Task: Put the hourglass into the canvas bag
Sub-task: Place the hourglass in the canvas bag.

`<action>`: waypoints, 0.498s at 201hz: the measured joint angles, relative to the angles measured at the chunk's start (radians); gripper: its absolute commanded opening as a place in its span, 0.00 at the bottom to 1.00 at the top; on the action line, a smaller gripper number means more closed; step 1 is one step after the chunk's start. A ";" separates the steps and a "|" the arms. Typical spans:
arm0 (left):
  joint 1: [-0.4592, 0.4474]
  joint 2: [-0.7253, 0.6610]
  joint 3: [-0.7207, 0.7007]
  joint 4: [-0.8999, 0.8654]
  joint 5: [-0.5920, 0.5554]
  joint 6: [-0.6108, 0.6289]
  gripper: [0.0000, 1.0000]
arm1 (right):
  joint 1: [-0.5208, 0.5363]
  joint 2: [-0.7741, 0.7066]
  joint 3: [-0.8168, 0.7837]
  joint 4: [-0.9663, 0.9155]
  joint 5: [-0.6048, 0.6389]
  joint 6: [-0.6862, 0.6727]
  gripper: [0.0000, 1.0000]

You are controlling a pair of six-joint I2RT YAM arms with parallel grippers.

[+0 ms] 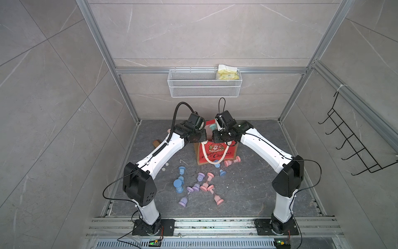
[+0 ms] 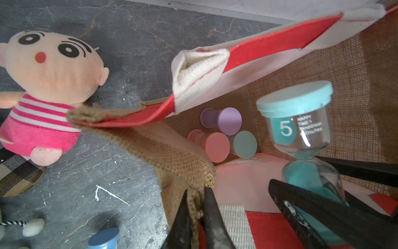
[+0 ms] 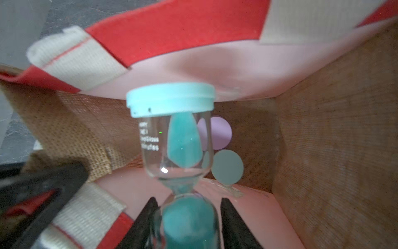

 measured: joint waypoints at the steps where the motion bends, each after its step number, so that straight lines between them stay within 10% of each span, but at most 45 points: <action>1: 0.000 -0.002 -0.003 0.002 0.000 0.000 0.00 | 0.000 0.002 0.002 -0.001 0.000 0.000 0.00; 100: 0.000 -0.062 -0.074 0.037 0.007 -0.032 0.00 | 0.004 0.227 0.190 -0.104 -0.033 0.087 0.00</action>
